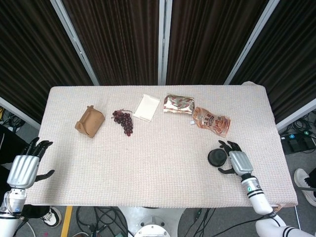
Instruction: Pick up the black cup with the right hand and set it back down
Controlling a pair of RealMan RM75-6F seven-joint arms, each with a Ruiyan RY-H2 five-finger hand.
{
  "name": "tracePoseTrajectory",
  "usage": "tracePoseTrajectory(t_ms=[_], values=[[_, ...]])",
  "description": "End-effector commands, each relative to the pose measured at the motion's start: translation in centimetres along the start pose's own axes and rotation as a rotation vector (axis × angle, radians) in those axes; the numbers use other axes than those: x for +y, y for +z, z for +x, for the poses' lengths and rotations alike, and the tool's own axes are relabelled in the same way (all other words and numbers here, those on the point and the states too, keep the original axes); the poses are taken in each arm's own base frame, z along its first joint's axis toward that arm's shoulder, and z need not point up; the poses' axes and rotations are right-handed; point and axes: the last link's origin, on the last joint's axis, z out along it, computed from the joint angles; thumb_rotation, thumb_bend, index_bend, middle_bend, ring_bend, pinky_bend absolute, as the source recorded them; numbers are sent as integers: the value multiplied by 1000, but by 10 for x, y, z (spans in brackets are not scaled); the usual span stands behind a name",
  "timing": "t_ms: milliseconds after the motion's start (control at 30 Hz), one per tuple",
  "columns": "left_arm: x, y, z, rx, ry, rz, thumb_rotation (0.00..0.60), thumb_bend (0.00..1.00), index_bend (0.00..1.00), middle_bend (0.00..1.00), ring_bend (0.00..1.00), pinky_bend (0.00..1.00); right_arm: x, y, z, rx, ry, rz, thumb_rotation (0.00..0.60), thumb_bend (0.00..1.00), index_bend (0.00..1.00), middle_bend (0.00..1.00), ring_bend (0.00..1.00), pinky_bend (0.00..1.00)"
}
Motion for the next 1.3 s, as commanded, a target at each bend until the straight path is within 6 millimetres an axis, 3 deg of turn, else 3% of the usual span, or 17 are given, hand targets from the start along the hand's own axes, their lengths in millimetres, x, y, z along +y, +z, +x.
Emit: tracePoseTrajectory(t_ms=[33,833,1300], values=[[0,0,0,2,0,-1,600,21,188,166,76,273,-1,1,-1,-1,5,4,600,63,0,202,0,0],[-3,-2,-2,-10,-2,0,600,21,188,166,76,274,-7,8,-8,1,13,21,600,110,0,276,0,0],[-1,-1,-2,-12,-4,-7,600,20,193,166,76,274,-14,8,10,103,41,65,600,166,9,366,0,0]])
